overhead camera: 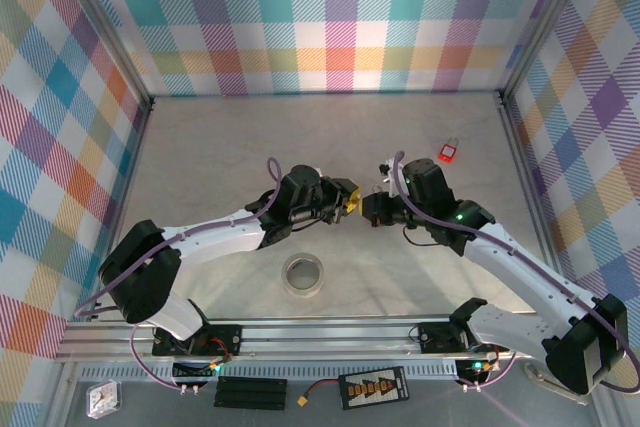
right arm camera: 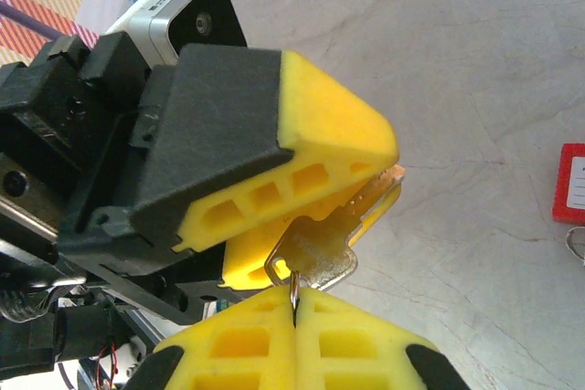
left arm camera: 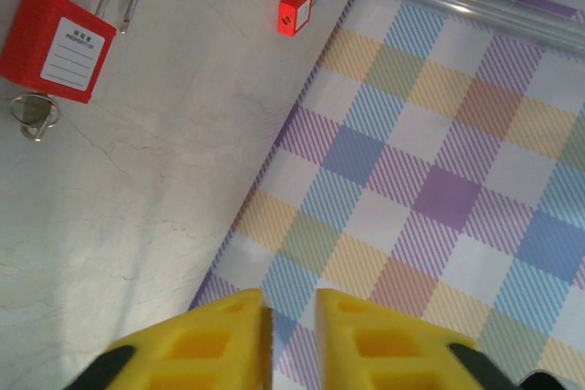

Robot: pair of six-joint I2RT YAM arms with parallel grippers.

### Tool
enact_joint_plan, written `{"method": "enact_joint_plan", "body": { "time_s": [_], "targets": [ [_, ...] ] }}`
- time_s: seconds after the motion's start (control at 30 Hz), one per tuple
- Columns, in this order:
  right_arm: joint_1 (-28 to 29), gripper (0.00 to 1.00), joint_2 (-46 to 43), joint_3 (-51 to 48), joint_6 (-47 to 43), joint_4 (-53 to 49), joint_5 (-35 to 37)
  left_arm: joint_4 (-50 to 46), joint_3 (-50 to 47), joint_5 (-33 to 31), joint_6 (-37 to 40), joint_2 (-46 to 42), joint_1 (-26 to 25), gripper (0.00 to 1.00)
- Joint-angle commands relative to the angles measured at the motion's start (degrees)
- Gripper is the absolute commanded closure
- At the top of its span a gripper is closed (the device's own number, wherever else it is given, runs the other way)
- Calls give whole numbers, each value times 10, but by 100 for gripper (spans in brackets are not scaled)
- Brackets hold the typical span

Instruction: Unlock with the key

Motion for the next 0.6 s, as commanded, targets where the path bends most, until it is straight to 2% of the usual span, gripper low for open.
{"method": "enact_joint_plan", "body": {
  "time_s": [0.0, 0.13, 0.23, 0.3, 0.4, 0.47, 0.53, 0.57],
  "targets": [
    [3, 100, 7, -4, 5, 22, -13, -3, 7, 3, 18, -8, 2, 86],
    [3, 100, 9, -3, 9, 26, -15, -5, 7, 7, 24, -10, 4, 100],
    [3, 99, 6, 1, 11, 23, -16, -11, 5, 13, 54, -18, 5, 100],
    [3, 93, 6, 7, 13, 17, -20, -12, 8, 19, 76, -24, 9, 100],
    [-10, 69, 8, 26, 22, -1, -46, -28, 32, 49, 145, -29, 17, 100],
    [-32, 49, 2, 46, 32, -14, -69, -58, 54, 76, 226, -33, 25, 100],
    [-60, 34, -4, 65, 44, -27, -93, -75, 69, 106, 309, -39, 30, 100],
    [-76, 30, -4, 77, 51, -36, -103, -85, 82, 133, 371, -42, 31, 100]
  ]
}}
